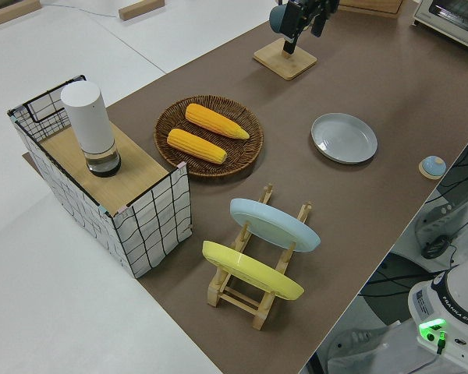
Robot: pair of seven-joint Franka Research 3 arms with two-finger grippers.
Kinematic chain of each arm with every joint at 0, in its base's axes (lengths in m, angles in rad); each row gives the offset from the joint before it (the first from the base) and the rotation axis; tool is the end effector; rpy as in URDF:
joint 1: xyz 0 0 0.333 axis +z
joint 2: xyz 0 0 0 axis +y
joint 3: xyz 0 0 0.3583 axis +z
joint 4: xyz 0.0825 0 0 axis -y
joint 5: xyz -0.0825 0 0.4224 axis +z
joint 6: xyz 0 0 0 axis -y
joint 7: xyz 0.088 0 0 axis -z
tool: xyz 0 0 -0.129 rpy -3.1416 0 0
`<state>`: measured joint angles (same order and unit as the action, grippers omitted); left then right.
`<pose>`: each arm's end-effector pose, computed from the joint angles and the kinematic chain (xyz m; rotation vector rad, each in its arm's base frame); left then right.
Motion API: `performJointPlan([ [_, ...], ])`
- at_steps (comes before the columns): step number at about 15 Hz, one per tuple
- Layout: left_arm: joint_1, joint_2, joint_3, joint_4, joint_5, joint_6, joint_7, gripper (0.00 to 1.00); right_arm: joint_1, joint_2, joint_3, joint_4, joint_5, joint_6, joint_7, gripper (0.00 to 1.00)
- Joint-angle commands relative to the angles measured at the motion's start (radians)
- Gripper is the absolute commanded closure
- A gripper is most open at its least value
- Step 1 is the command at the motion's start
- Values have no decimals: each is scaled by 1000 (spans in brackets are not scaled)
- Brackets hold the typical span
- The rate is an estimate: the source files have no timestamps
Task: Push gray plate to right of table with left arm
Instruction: 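Lower the left gripper beside the gray plate's edge nearest the basket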
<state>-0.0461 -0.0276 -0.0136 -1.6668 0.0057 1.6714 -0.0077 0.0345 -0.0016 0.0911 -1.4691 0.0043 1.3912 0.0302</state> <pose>0.5907 -0.0347 0.6208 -3.1351 0.0823 -0.0508 0.5669 0.0722 0.6817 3.1338 0.1505 -0.1199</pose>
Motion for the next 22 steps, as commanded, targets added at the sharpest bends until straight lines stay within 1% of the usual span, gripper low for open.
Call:
performJointPlan([
  [1,-1,0,12,18,-28,-27,-14,9,-11,-8,6,0,8,-12,-3,17],
  [6,-3,0,10,15,-29,-39,-15,9,-11,-8,6,0,8,-12,-3,17],
  [9,-1,0,12,15,-29,-71,-15,11,-11,-8,4,1,8,-12,-3,17],
  [13,-1,0,12,6,-32,-73,-17,11,-11,-8,4,1,8,-12,-3,17],
  [15,-1,-2,12,-10,-53,-73,-17,11,-11,-8,6,0,8,-12,-3,17],
  [17,-3,-5,17,-39,-75,-61,-15,11,-11,-8,6,0,8,-12,-3,17],
  [19,-6,-20,15,-97,-78,-24,-15,9,-11,-8,6,0,8,-12,-3,17],
  [22,-14,-70,9,-230,-78,85,-15,7,-11,-8,6,0,8,-12,-1,17],
])
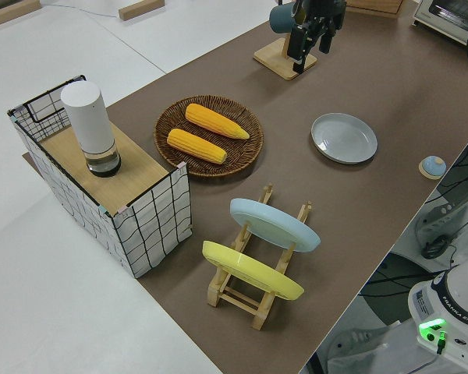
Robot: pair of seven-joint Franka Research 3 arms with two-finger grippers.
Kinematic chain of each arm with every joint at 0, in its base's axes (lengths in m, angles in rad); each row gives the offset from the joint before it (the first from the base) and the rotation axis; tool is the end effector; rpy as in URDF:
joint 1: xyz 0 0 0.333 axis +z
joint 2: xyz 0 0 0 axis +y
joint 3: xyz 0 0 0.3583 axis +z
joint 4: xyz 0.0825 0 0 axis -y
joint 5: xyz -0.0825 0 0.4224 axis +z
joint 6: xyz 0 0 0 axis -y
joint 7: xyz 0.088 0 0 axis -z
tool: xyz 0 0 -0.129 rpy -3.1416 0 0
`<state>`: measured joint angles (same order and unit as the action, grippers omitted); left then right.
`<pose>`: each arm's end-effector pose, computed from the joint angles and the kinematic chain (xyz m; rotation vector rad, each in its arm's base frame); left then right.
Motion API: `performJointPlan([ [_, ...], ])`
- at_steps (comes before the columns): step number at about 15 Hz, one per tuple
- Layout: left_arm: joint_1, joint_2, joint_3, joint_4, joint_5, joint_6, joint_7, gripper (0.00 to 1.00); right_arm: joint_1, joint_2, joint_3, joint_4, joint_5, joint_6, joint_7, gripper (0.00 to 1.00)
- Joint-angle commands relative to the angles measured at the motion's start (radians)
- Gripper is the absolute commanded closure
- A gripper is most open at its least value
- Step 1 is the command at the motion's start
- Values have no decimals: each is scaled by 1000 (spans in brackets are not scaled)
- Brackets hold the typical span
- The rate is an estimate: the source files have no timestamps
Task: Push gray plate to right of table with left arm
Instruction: 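Lower the left gripper beside the gray plate's edge nearest the basket, then push the gray plate with the left gripper toward the toaster oven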
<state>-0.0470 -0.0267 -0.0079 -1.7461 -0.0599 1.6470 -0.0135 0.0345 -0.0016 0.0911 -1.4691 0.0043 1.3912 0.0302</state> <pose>0.5801 -0.0392 0.5776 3.0822 -0.0534 -0.1147 0.5669 0.0722 0.6817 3.1338 0.1505 -0.1199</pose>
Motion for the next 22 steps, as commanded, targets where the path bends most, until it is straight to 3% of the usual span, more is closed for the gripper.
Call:
performJointPlan([
  [1,-14,-85,3,-203,-14,153,-10,7,-11,-8,6,0,8,-12,-3,17],
  [6,-24,-131,-18,-413,-37,350,-10,7,-11,-8,6,1,8,-12,-3,17],
  [13,-85,-125,-30,-639,-51,635,-11,9,-11,-8,6,1,8,-12,-3,17],
  [22,-143,-36,-32,-702,-51,689,-11,17,-11,-8,4,1,8,-12,-3,17],
])
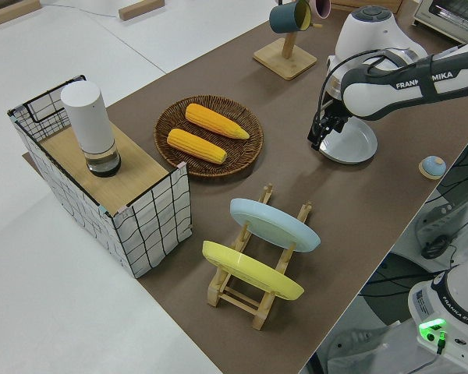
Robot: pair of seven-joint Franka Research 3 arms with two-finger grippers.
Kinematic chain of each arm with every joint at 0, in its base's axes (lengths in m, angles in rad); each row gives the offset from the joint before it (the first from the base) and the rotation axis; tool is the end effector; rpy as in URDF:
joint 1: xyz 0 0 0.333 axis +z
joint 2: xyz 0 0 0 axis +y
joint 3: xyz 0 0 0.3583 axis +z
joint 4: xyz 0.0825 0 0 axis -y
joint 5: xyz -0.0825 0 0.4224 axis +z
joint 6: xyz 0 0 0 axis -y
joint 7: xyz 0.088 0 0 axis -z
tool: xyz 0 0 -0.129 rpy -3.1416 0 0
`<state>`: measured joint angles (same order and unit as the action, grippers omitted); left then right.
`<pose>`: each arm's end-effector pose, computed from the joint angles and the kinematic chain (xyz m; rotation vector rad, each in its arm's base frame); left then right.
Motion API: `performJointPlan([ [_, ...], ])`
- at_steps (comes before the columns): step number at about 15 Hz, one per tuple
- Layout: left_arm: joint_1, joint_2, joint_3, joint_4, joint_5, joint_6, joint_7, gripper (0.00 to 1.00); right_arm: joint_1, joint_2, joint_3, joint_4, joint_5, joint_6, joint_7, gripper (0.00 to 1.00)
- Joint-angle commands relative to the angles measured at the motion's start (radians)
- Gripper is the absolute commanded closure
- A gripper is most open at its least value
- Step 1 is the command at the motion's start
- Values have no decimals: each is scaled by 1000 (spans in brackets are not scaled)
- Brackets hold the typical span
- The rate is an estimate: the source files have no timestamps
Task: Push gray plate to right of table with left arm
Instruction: 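Push the gray plate with the left gripper toward the toaster oven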
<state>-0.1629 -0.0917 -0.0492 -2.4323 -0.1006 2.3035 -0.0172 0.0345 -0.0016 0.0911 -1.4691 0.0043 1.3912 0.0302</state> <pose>0.4815 -0.1074 0.3305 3.0704 -0.1935 -0.0687 0.5669 0.0722 0.6817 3.1338 0.1505 -0.1199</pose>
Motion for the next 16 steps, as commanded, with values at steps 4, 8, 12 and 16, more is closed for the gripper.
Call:
performJointPlan([
  [4,-26,56,9,-14,-10,33,-7,44,-11,-8,6,1,10,-12,-3,17],
  [8,-26,70,9,-14,-10,33,-6,319,-11,-8,6,0,8,-12,-3,17],
  [12,-26,83,9,-14,-28,33,-6,874,-11,-8,4,0,8,-12,-3,17],
  [16,-26,81,9,-14,-34,31,-6,1000,-11,-8,6,0,8,-12,-3,17],
])
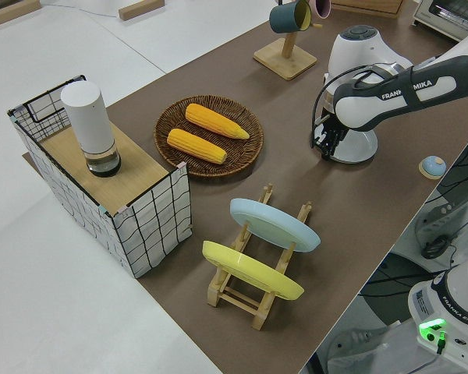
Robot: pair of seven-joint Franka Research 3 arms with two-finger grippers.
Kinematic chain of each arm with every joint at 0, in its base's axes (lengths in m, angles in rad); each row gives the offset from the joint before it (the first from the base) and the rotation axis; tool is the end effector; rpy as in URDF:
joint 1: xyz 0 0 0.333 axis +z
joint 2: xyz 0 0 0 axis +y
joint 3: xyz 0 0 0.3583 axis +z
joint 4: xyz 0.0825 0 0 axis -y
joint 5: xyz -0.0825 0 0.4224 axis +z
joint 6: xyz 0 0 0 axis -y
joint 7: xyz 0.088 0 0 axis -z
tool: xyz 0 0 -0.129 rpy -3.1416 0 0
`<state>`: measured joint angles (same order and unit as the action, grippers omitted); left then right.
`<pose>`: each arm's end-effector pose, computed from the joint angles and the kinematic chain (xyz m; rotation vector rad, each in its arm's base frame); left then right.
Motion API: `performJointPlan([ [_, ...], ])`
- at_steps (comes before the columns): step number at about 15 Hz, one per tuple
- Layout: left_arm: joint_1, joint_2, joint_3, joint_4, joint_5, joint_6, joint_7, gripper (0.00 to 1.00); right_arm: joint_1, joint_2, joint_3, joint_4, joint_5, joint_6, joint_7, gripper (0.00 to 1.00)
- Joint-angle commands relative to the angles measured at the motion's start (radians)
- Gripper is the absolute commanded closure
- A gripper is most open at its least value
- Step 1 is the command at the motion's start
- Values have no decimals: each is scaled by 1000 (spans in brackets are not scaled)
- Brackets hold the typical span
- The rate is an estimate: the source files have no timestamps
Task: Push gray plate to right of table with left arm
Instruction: 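Push the gray plate with the left gripper toward the toaster oven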
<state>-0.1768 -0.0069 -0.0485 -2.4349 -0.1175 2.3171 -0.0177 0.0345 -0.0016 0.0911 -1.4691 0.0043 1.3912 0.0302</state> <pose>0.4789 -0.1139 0.2887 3.0629 -0.1886 -0.1841 0.5669 0.0722 0.6817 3.1338 0.1505 -0.1199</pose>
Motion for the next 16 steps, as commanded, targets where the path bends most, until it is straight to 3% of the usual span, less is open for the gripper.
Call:
performJointPlan([
  [1,-10,-4,9,-12,-17,18,-5,1000,-11,-8,4,0,8,-12,-3,17],
  [9,-56,1,7,-3,-63,25,-68,1000,-11,-8,6,0,8,-12,-3,17],
  [16,-208,50,6,5,-119,111,-241,1000,-11,-8,6,0,8,-12,-3,17],
])
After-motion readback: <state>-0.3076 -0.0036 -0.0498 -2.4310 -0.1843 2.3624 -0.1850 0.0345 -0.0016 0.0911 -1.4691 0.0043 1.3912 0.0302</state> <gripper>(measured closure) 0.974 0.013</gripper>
